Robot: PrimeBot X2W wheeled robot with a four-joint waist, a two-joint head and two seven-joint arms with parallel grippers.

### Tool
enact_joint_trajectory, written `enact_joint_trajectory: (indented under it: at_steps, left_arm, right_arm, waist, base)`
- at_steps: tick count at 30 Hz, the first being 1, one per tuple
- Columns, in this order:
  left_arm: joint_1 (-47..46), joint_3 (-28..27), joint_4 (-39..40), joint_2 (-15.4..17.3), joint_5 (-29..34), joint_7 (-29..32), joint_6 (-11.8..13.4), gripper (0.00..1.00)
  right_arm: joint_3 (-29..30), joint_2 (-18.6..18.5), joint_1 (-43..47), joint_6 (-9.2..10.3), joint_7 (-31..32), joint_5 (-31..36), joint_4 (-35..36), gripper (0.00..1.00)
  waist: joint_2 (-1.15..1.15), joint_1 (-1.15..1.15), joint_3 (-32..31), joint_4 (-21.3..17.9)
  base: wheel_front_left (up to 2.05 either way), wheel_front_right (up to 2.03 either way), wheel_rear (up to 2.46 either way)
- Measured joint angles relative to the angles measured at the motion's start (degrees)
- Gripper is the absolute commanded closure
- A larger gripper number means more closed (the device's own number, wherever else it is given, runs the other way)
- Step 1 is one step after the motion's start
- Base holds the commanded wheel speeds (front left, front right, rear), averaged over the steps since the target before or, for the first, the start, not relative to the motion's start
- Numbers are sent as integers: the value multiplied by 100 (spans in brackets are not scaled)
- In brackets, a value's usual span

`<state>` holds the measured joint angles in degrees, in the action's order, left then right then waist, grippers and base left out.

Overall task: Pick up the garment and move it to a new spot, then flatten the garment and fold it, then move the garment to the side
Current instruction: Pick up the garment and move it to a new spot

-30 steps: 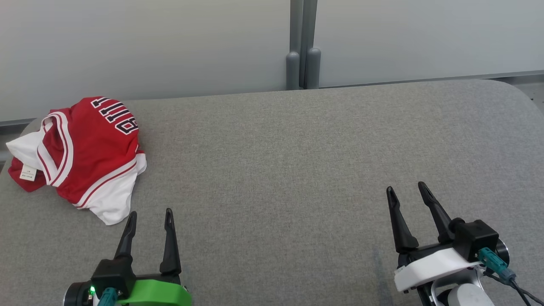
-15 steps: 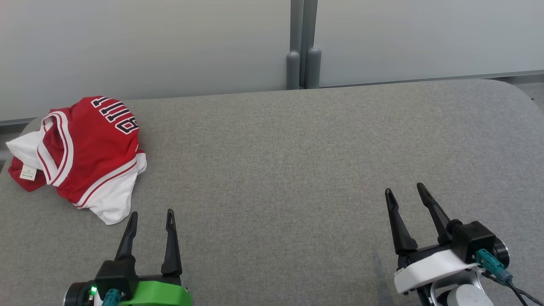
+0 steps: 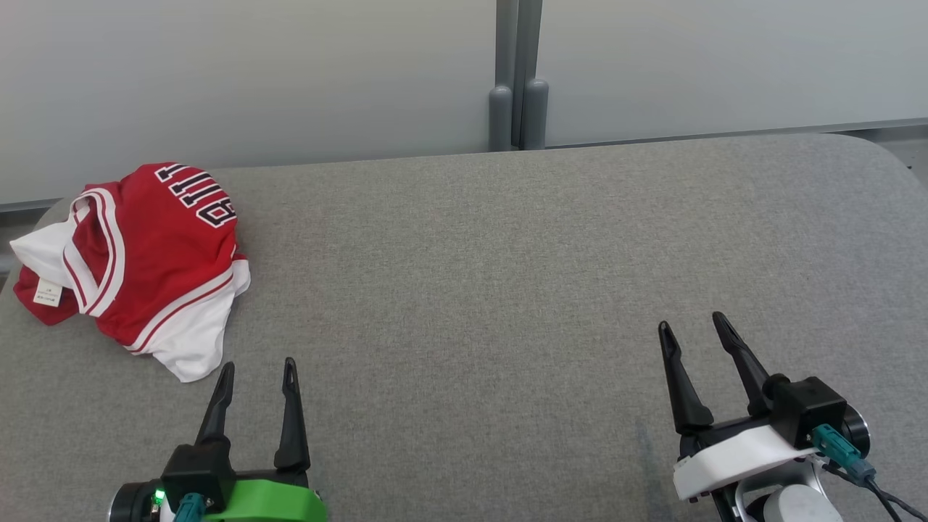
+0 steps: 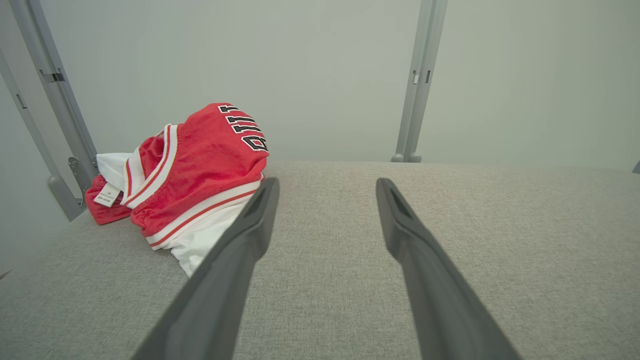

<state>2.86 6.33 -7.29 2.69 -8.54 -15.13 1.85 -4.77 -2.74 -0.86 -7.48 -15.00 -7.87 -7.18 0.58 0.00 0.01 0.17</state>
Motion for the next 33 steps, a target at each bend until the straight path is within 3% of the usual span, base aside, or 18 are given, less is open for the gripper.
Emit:
enact_joint_trajectory:
  at_steps: [13,29,33]
  left_arm:
    - [-113,-5,-2,0,-26,-1,1,0]
    - [-39,-166,104,7,-92,-1,46,0]
    - [-13,-181,125,7,-113,-1,52,0]
  right_arm:
    - [69,-4,1,0,-4,35,68,0]
    - [-25,-1,-20,0,-4,34,99,0]
    - [-56,-1,-55,0,-4,35,124,0]
  waist:
    - [0,0,43,336]
    - [0,0,88,1980]
    - [0,0,103,2222]
  base:
    - [0,0,0]
    - [0,0,0]
    - [0,0,0]
